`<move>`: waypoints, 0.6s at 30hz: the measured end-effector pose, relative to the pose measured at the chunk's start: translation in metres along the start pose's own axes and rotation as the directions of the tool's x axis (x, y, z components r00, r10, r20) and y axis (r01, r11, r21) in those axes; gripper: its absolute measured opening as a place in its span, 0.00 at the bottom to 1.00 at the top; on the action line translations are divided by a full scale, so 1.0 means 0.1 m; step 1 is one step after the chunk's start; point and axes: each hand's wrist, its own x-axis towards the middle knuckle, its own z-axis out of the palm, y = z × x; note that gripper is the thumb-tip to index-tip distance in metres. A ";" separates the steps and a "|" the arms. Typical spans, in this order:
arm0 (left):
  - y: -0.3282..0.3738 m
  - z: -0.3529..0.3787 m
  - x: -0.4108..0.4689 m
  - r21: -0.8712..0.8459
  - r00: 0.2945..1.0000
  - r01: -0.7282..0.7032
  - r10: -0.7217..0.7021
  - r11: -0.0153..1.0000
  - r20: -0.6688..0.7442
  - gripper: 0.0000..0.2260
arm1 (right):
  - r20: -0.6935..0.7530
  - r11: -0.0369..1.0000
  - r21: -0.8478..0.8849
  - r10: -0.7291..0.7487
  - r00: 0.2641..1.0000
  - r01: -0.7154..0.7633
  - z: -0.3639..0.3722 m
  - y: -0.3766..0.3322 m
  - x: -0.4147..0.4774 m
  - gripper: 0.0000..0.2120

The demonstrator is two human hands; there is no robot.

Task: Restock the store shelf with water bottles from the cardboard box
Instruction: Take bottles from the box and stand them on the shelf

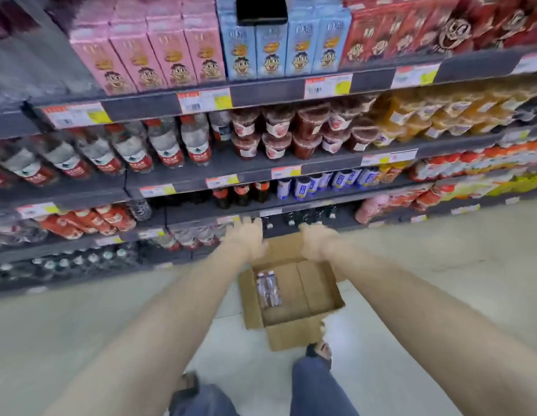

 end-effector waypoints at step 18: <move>0.27 2.85 1.35 0.016 0.926 0.240 -0.234 0.971 0.295 0.26 | 0.282 0.985 0.174 -0.060 0.957 0.011 2.15 0.99 2.21 0.22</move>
